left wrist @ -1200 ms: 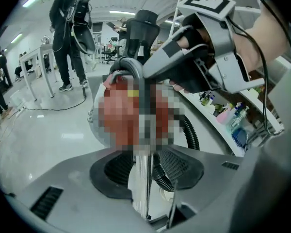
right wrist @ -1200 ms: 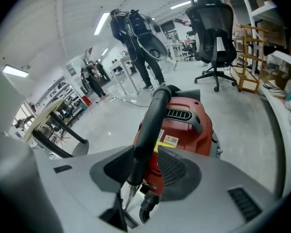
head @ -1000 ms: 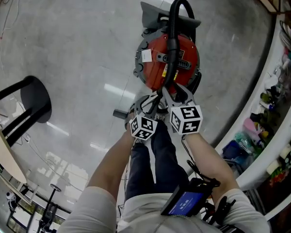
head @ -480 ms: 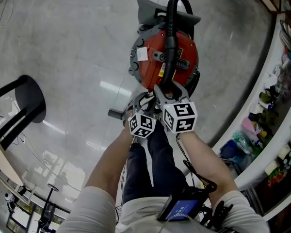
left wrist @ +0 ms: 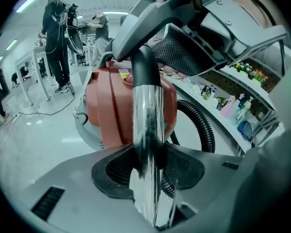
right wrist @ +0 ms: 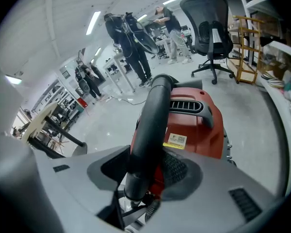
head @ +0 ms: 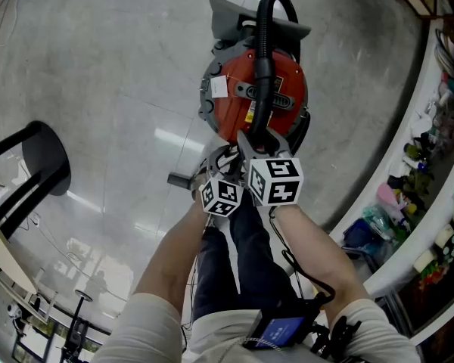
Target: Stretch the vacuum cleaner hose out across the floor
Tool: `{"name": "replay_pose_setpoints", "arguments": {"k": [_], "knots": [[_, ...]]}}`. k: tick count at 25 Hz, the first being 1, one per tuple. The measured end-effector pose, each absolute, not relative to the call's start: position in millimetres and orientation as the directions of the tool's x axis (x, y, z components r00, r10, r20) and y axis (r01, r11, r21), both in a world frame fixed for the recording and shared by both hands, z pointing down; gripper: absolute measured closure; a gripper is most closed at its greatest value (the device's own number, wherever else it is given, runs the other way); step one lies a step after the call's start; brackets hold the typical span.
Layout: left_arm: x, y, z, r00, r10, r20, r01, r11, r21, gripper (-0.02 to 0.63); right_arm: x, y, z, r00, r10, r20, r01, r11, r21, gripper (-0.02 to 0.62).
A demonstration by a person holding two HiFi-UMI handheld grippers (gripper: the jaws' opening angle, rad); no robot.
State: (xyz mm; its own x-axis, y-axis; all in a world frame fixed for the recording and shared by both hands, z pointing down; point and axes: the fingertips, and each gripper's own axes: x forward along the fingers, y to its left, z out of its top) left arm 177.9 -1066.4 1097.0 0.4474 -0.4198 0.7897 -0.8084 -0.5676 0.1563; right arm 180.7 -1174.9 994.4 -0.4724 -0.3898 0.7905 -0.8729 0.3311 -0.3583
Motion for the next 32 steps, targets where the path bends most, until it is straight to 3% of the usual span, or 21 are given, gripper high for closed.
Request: {"name": "replay_pose_setpoints", "arguments": {"k": [16, 32], "knots": [[184.5, -1061.7, 1045.2, 0.497, -0.466, 0.732, -0.786, -0.599, 0.152, 0.451, 181.5, -1158.1, 925.9, -0.536, -0.442, 0.719, -0.844, 0.268, -0.465, 0.439], [185.3, -1050.1, 953.1, 0.562, -0.472, 0.679, -0.690, -0.720, 0.071, 0.451, 180.6, -1120.5, 814.4, -0.580, -0.510, 0.635, -0.814, 0.325, -0.482, 0.439]]}}
